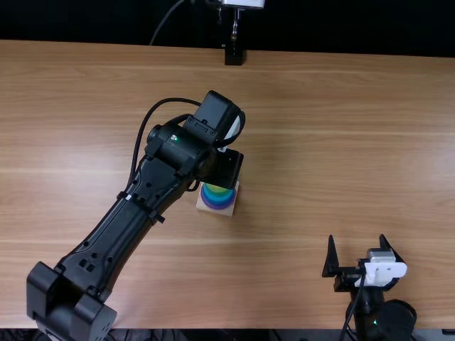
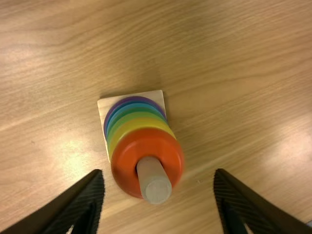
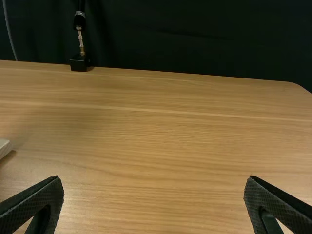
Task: Build the Hanoi tower: stack the rings onto the peg from bottom to top in this color order: purple, dark blue, light blue, dark green, light green, yellow, orange.
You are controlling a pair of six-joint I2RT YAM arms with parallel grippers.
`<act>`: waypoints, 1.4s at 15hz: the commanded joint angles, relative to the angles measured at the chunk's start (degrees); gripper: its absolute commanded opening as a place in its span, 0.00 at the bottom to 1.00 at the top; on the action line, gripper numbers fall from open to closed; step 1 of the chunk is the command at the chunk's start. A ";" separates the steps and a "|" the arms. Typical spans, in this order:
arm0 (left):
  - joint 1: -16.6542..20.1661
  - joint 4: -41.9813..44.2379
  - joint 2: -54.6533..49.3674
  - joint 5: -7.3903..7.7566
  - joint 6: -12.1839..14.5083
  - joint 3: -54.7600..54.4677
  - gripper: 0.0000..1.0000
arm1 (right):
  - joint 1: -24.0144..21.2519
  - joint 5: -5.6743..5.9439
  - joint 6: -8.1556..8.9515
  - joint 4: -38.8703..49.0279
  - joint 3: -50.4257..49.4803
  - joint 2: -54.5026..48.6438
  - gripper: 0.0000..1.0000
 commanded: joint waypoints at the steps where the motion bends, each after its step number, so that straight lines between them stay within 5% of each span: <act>1: 1.29 -0.09 1.51 2.05 -0.12 -1.67 1.00 | -0.53 -0.41 -0.01 -4.37 -2.89 -0.73 1.00; 5: 2.96 1.38 0.45 2.26 0.09 -3.25 1.00 | -0.53 -0.30 -0.11 -4.37 -2.89 -0.73 1.00; 9: 9.11 13.83 -9.74 2.26 0.09 -6.50 1.00 | -0.53 -0.41 -0.01 -4.37 -2.89 -0.73 1.00; 13: 20.89 38.83 -31.45 2.26 -0.02 -33.66 1.00 | -0.53 -0.30 -0.11 -4.37 -2.89 -0.73 1.00; 15: 23.97 46.84 -41.82 1.63 0.19 -47.99 1.00 | -0.53 -0.41 -0.11 -4.37 -2.89 -0.73 1.00; 19: 29.15 49.27 -64.06 -3.33 0.41 -67.67 1.00 | -0.53 -0.30 -0.11 -4.37 -2.89 -0.73 1.00; 21: 29.59 49.37 -73.81 -2.90 0.51 -78.40 1.00 | -0.53 -0.30 -0.11 -4.37 -2.89 -0.73 1.00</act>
